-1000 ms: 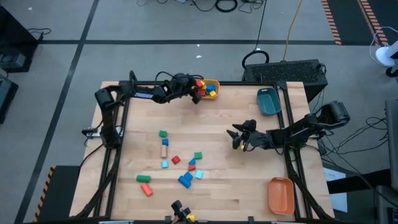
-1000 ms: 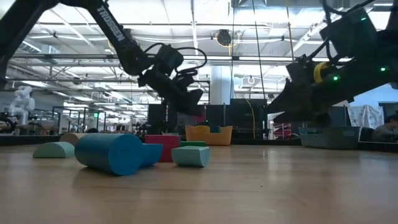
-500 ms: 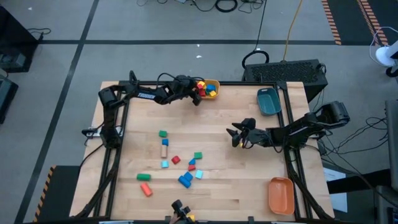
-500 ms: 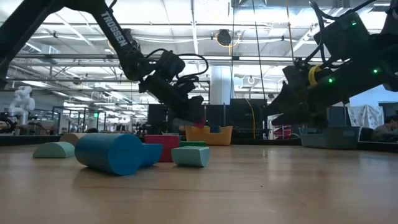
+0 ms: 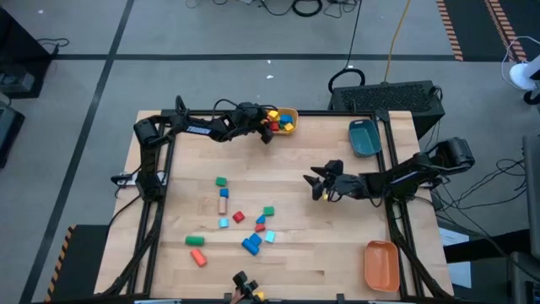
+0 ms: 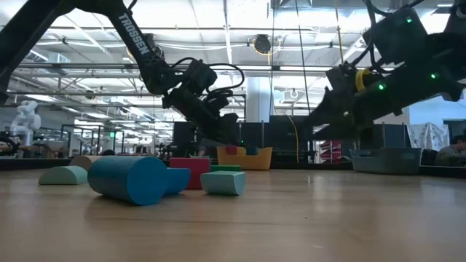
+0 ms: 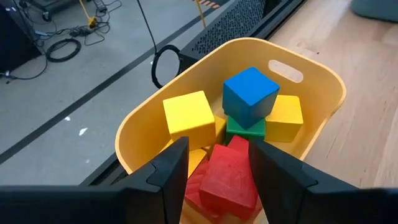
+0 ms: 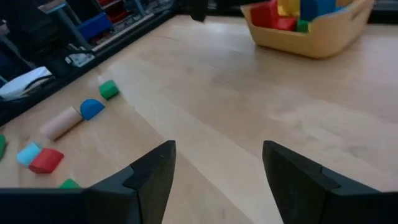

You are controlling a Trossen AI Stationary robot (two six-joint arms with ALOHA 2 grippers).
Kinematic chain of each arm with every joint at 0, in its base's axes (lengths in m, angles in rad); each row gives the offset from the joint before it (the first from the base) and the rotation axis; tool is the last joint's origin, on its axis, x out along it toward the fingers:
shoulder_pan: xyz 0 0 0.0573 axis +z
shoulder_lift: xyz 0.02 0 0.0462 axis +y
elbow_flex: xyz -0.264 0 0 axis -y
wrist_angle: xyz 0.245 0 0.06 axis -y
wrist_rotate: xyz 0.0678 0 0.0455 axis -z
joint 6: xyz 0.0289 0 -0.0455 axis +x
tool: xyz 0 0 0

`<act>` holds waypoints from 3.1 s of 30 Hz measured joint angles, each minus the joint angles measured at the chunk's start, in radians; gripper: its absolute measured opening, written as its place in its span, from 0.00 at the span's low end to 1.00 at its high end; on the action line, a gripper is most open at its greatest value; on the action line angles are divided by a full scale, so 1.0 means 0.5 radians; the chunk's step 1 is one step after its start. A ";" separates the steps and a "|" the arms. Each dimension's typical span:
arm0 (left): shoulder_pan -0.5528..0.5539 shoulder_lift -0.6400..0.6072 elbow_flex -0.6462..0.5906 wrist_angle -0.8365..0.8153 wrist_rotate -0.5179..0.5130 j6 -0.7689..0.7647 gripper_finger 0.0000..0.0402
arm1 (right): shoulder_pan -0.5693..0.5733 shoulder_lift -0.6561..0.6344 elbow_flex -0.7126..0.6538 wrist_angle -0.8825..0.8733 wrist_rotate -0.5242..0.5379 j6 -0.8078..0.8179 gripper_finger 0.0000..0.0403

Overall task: Sort blocks by size
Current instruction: Put the brown cylindrical block into the blue bin

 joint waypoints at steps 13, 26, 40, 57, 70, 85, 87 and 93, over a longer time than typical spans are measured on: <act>-0.080 -0.171 0.000 -0.038 0.230 0.003 0.42 | -0.001 0.000 0.162 -0.032 -0.002 -0.417 0.57; -0.410 -0.651 -0.042 -0.459 0.271 0.160 0.42 | 0.002 0.000 0.282 -0.040 -0.262 -0.788 0.54; -0.778 -1.156 -0.526 -0.537 0.176 -0.046 0.42 | 0.008 0.010 0.440 -0.255 -0.598 -0.690 0.54; -1.237 -1.928 -1.025 -1.097 -0.330 -0.654 0.42 | -0.063 0.917 1.546 -0.786 -1.150 -1.159 0.54; -1.490 -1.917 -1.024 -1.959 -0.300 -1.270 0.42 | -0.093 1.142 1.960 -1.109 -1.144 -1.416 0.54; -1.545 -1.591 -1.025 -2.063 -0.205 -1.384 0.42 | -0.095 1.142 1.960 -1.202 -1.132 -1.372 0.54; -1.545 -1.505 -1.025 -2.009 -0.206 -1.361 0.42 | -0.094 1.142 1.960 -1.226 -1.132 -1.371 0.54; -1.543 -1.310 -1.025 -1.661 -0.206 -1.210 0.42 | -0.089 1.142 1.960 -1.287 -1.132 -1.369 0.54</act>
